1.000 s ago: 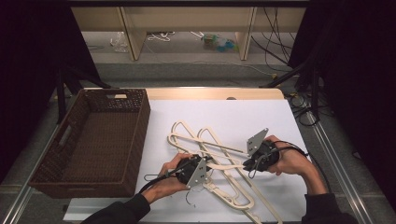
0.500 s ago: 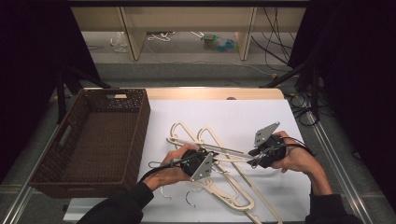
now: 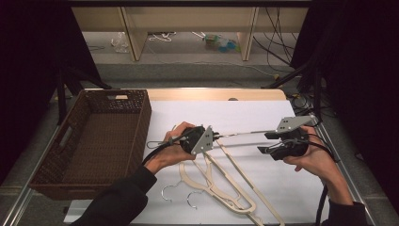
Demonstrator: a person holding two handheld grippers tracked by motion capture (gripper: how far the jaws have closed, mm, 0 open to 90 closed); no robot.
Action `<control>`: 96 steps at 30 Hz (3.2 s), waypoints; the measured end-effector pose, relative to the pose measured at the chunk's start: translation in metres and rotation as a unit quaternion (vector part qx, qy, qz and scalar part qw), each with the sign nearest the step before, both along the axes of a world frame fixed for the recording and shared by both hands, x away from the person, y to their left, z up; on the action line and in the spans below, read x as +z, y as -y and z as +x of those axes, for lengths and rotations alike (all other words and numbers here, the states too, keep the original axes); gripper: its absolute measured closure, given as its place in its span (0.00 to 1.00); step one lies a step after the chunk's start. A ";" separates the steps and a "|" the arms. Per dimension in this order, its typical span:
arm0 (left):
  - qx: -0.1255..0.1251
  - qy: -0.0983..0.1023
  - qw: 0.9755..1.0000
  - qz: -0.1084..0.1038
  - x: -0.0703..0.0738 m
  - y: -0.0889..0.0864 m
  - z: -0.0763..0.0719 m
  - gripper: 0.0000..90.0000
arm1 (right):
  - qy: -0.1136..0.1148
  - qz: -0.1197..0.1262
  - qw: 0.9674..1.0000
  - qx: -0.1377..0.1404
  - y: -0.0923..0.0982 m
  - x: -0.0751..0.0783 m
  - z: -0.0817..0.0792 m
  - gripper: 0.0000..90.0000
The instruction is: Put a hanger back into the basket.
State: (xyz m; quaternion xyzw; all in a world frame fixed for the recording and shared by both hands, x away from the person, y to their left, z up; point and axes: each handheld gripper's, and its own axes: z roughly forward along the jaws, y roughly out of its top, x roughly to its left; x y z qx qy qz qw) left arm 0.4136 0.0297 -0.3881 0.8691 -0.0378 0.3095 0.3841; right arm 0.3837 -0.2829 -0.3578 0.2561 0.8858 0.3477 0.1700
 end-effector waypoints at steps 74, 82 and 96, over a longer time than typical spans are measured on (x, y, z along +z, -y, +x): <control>0.296 -0.219 0.901 -0.229 0.145 -0.261 -0.017 0.95 | -0.020 -0.016 1.000 -0.001 -0.024 -0.064 -0.041 0.37; 0.308 -0.221 0.898 -0.224 0.131 -0.289 -0.011 0.95 | -0.023 -0.015 1.000 0.000 -0.024 -0.065 -0.041 0.37; 0.342 -0.224 0.884 -0.226 0.109 -0.334 -0.001 0.95 | -0.025 -0.017 1.000 0.005 -0.025 -0.067 -0.041 0.37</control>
